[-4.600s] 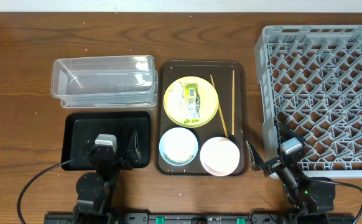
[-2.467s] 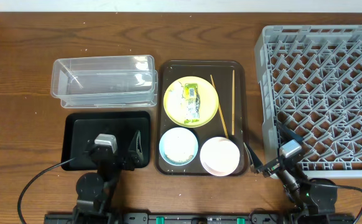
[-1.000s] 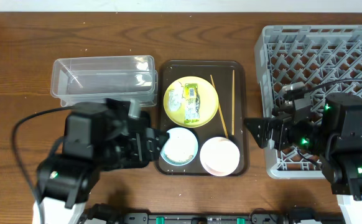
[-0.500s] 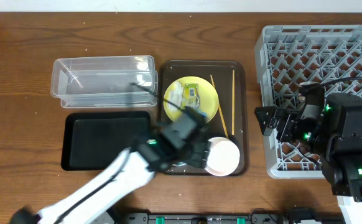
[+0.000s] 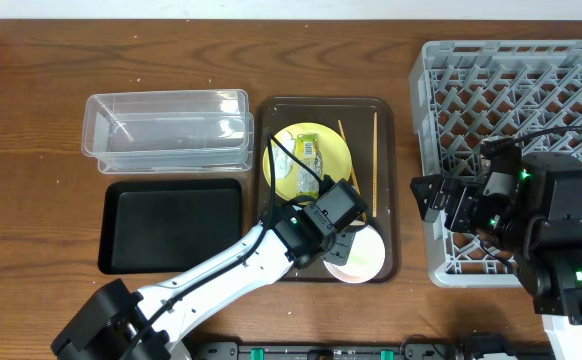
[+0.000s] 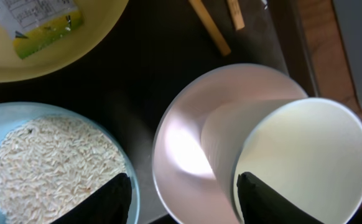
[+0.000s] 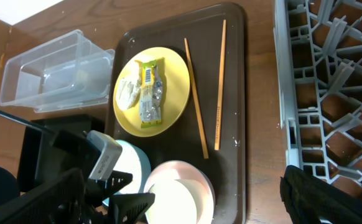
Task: Sort waste into correct bins and load items into the dishwasher rack
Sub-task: 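Grasp the white cup with the left gripper and lift it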
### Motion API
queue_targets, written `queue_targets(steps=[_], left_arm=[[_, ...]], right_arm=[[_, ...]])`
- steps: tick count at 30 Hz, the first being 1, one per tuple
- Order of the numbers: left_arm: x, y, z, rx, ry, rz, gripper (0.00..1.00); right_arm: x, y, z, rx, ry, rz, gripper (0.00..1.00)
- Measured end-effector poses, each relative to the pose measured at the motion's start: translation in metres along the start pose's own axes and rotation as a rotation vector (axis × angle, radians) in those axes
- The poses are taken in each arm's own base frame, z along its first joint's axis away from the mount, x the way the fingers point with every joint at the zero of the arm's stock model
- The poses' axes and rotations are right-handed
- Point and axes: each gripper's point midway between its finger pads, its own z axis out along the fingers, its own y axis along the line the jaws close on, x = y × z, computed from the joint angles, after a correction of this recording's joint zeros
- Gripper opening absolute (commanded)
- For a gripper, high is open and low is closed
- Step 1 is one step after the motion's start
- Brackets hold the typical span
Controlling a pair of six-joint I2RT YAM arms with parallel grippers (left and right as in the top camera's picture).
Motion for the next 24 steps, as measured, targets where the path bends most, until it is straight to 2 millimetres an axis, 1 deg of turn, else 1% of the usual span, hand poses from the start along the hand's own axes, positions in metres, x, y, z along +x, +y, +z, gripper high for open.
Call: queue_targets(steps=[4,10,14,15,16,18,21,23,24], left_arm=[[-0.001,-0.001,0.000,0.006,-0.004,-0.016,0.51],[-0.002,-0.007,0.000,0.026,-0.008,-0.013,0.51],[0.001,-0.016,0.001,0.045,-0.006,0.009,0.50],[0.002,-0.019,0.002,0.048,-0.005,0.015,0.46],[0.004,-0.021,0.004,0.051,0.000,0.020,0.40],[0.009,-0.025,0.008,0.050,0.016,0.033,0.31],[0.012,-0.026,0.010,0.047,0.023,0.038,0.21],[0.011,-0.023,0.009,0.043,0.024,0.032,0.19],[0.011,-0.021,0.009,0.039,0.026,0.028,0.14]], right_arm=[[0.002,-0.001,0.000,0.003,0.009,0.003,0.99],[0.003,-0.001,0.000,0.004,0.011,0.004,0.99],[0.005,-0.002,0.000,0.007,0.018,0.007,0.99],[0.005,-0.002,0.000,0.008,0.020,0.007,0.99],[0.006,-0.002,0.000,0.009,0.023,0.008,0.99],[0.007,-0.003,0.000,0.011,0.026,0.010,0.99],[0.008,-0.003,0.000,0.013,0.033,0.011,0.99],[0.009,-0.003,0.000,0.014,0.035,0.012,0.99],[0.009,-0.003,0.000,0.014,0.035,0.012,0.99]])
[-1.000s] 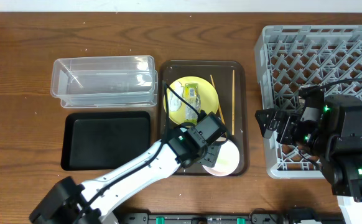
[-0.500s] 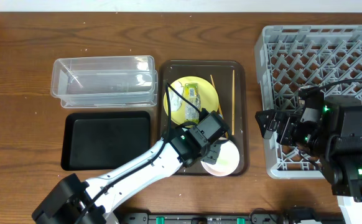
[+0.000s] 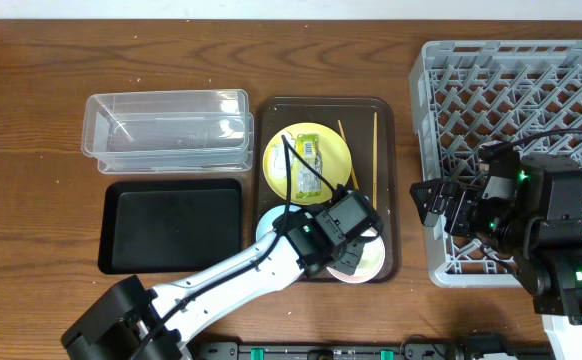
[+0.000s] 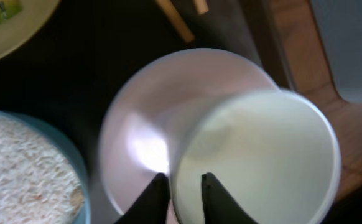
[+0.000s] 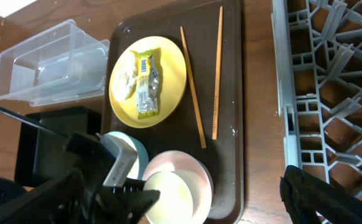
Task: Sort waste into correct bins and load items into the dishwasher rack
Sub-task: 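Grasp the white cup with the left gripper and lift it, then pass the white cup from the left gripper to the right gripper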
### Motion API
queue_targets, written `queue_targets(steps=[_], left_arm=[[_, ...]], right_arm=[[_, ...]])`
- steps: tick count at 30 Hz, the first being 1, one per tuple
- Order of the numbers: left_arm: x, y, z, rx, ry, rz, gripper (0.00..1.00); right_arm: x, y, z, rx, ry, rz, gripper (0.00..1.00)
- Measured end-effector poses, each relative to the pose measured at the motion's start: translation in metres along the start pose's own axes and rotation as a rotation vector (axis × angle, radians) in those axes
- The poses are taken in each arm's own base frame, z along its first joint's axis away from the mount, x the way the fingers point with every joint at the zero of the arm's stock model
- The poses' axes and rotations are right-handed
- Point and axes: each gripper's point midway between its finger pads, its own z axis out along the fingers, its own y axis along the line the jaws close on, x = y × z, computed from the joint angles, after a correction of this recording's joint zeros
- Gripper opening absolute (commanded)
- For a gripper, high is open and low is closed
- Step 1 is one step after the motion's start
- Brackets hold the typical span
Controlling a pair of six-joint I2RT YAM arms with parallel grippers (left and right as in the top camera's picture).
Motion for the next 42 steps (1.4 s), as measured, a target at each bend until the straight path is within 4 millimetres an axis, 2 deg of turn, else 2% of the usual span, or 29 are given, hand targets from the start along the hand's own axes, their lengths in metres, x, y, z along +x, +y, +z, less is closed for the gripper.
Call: queue_targets(steps=[4,7,11,14,16,20,27,34,42], left_arm=[[-0.002,0.012,-0.014,-0.010,-0.003,-0.036,0.06],[-0.014,0.018,-0.040,0.030,-0.057,-0.075,0.06],[-0.041,0.029,-0.096,0.147,-0.201,-0.155,0.06],[-0.055,0.043,-0.142,0.221,-0.320,-0.213,0.06],[-0.057,0.054,-0.166,0.255,-0.376,-0.248,0.06],[-0.052,0.063,-0.197,0.331,-0.427,-0.291,0.06],[-0.057,0.050,-0.223,0.529,-0.446,-0.269,0.06],[-0.072,0.012,-0.260,0.827,-0.477,-0.078,0.06],[-0.069,-0.008,-0.280,1.004,-0.441,0.038,0.06]], right_arm=[[0.000,0.000,0.000,-0.001,-0.001,-0.012,0.93],[-0.001,0.002,0.000,-0.012,-0.003,-0.042,0.87],[-0.004,0.016,-0.001,-0.089,-0.012,-0.119,0.85],[-0.006,0.029,-0.003,-0.159,-0.022,-0.172,0.84],[-0.008,0.038,-0.005,-0.204,-0.032,-0.202,0.84],[-0.009,0.059,-0.010,-0.322,-0.044,-0.279,0.83],[-0.005,0.096,-0.028,-0.553,-0.060,-0.406,0.80],[0.009,0.132,-0.059,-0.835,-0.074,-0.567,0.82],[0.023,0.163,-0.087,-1.055,-0.101,-0.734,0.85]])
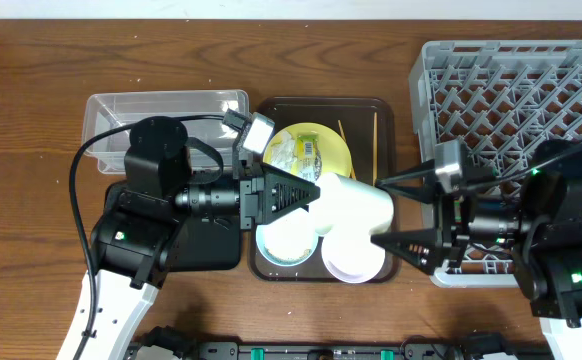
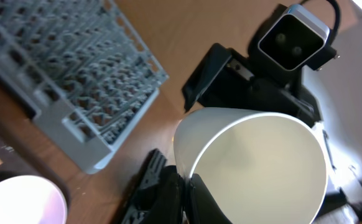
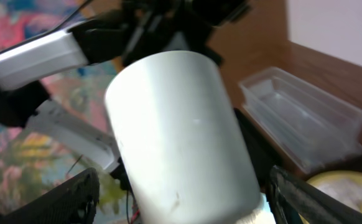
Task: Sort waste into correct bins and load items into the dishwasher rack
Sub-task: 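Pass the white cup from the left gripper to the right gripper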
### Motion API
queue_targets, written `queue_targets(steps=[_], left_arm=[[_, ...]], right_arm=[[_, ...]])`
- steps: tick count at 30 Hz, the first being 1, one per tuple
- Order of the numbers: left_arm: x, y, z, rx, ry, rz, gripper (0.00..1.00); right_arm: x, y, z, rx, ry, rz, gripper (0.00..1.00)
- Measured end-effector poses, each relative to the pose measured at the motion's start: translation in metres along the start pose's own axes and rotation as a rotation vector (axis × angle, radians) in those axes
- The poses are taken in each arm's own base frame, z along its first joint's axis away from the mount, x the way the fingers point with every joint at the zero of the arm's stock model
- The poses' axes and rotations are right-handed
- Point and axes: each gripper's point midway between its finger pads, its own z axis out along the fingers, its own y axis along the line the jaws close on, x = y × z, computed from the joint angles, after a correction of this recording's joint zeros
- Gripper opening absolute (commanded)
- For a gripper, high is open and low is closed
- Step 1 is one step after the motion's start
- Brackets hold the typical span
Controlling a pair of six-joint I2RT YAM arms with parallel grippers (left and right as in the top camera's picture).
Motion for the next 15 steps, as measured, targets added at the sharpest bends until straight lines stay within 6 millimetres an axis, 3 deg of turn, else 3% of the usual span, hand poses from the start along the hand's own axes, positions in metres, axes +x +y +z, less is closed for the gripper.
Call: queue_targets(steps=[5,15], left_arm=[[0.002,-0.006,0.000,0.030,0.017,-0.006,0.06],[-0.007,-0.024,-0.001,0.094,0.006,0.099,0.06]], right_arm=[[-0.001,0.009,0.009,-0.040,0.009,-0.039,0.84],[0.001,0.009,0.016,-0.065,0.024,-0.028,0.71]])
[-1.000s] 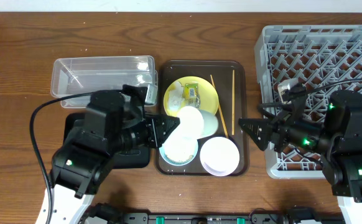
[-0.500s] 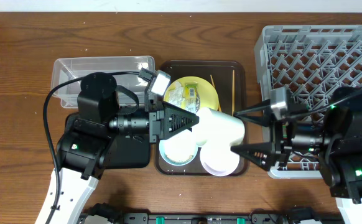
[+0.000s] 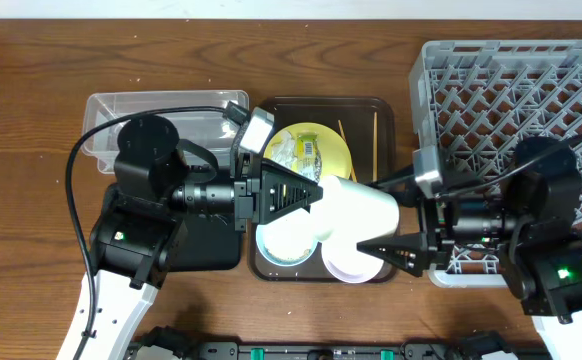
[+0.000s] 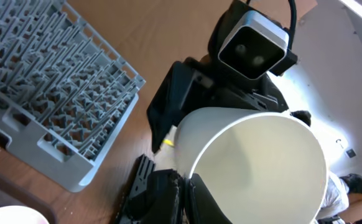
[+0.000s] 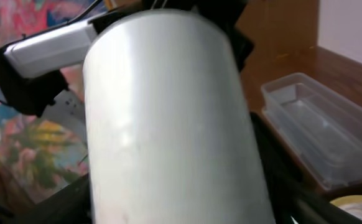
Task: Sort waste into correct bins and load items into the dishwasher rack
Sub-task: 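Pass the white cup from the left gripper to the right gripper, then carry the white cup with the right gripper into the dish rack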
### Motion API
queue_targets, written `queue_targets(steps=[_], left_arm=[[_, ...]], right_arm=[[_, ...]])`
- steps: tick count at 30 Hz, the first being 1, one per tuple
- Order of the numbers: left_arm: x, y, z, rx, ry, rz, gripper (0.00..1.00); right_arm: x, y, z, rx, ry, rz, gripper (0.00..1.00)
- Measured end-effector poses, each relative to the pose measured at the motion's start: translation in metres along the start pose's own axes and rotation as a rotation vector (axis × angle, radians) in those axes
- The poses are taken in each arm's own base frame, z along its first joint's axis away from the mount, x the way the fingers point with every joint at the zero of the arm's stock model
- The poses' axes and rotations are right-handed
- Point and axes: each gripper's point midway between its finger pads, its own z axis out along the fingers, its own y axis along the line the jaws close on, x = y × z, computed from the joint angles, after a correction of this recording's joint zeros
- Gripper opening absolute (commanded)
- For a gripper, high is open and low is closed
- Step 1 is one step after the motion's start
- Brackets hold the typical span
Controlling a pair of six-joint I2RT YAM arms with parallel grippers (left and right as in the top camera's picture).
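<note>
A white cup (image 3: pixel 359 208) hangs on its side above the brown tray (image 3: pixel 386 120), mouth toward the right. My left gripper (image 3: pixel 306 197) is shut on its rim; the left wrist view shows the rim (image 4: pixel 249 118) pinched between the fingers (image 4: pixel 168 193). My right gripper (image 3: pixel 369 215) is open, one finger on each side of the cup's far end. In the right wrist view the cup wall (image 5: pixel 168 106) fills the space between the jaws. The grey dishwasher rack (image 3: pixel 516 100) stands at the right.
On the tray lie a yellow plate (image 3: pixel 323 152) with wrappers, two chopsticks (image 3: pixel 375 140), a blue bowl of rice (image 3: pixel 279 240) and a pink bowl (image 3: pixel 343 264). A clear bin (image 3: pixel 161 130) and a black bin (image 3: pixel 171 225) sit left of the tray.
My right gripper has come further left, so its open fingers now reach along both sides of the cup. The left gripper still holds the cup in nearly the same place.
My left gripper was open over the cup lying in the pink bowl. Then its fingers were nearly shut at the cup's rim. Later it held the cup raised above the tray, facing the open right gripper, which now straddles the cup.
</note>
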Motion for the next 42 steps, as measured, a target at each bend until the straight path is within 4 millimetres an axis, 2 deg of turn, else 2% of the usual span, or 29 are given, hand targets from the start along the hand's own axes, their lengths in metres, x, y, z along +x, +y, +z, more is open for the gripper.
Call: queue_targets(steps=[3,8,12,13,17,19,23,27,31,35,39,42], left_arm=[[0.000,0.000,0.000,0.000,0.000,-0.011,0.06],[0.000,0.000,-0.001,0.002,0.002,-0.019,0.08],[0.001,-0.001,-0.001,0.009,0.008,-0.017,0.28],[0.002,-0.002,-0.001,0.012,0.010,-0.022,0.37],[0.002,-0.002,-0.001,0.014,0.012,-0.019,0.44],[0.002,-0.002,-0.001,0.014,0.013,-0.019,0.53],[0.003,-0.002,-0.001,0.013,0.014,-0.025,0.55],[0.013,0.011,-0.002,-0.031,0.026,-0.118,0.55],[0.031,0.044,-0.008,-0.185,0.018,-0.286,0.54],[0.058,0.087,-0.024,-0.439,0.016,-0.412,0.54],[0.077,0.119,-0.046,-0.669,0.023,-0.452,0.55],[0.085,0.133,-0.060,-0.785,0.028,-0.447,0.55]], right_arm=[[0.000,0.001,0.000,-0.004,-0.001,-0.006,0.62],[-0.001,0.002,0.000,-0.010,-0.002,-0.003,0.57],[-0.001,0.001,0.000,-0.006,-0.002,-0.002,0.48],[-0.001,0.000,0.000,0.002,-0.002,0.002,0.47],[-0.002,-0.004,-0.005,0.053,-0.009,0.034,0.47],[-0.003,-0.007,-0.009,0.091,-0.017,0.055,0.47],[-0.001,-0.018,-0.028,0.230,-0.047,0.157,0.45],[0.021,-0.044,-0.058,0.490,-0.065,0.382,0.39],[0.075,-0.078,-0.110,0.893,-0.038,0.687,0.42],[0.121,-0.091,-0.168,1.269,0.016,0.867,0.45],[0.132,-0.090,-0.212,1.513,0.041,0.921,0.44],[0.136,-0.090,-0.230,1.605,0.063,0.954,0.45]])
